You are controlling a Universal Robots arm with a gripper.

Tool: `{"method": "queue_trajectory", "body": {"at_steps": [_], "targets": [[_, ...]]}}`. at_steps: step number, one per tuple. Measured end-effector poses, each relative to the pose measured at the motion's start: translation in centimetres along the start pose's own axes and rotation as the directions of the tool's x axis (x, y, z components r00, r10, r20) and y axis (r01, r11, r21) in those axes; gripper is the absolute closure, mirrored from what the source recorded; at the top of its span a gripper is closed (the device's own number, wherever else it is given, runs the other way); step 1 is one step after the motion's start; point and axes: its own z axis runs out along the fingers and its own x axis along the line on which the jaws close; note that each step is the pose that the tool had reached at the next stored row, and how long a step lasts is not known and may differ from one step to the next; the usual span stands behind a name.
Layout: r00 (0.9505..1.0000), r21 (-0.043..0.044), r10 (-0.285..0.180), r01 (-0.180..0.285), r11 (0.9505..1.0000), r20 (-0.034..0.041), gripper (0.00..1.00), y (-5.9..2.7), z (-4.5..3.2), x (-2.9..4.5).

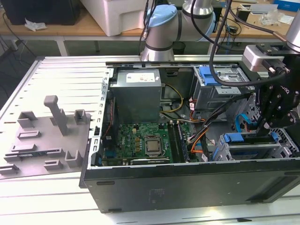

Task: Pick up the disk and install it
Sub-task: 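Insert the first disk wire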

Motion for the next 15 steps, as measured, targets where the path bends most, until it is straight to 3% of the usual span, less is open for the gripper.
{"method": "queue_trajectory", "body": {"at_steps": [15], "targets": [[0.9999,0.0014,-0.014,0.014,0.9999,-0.0001,0.84,0.03,0.23,-0.02]]}}
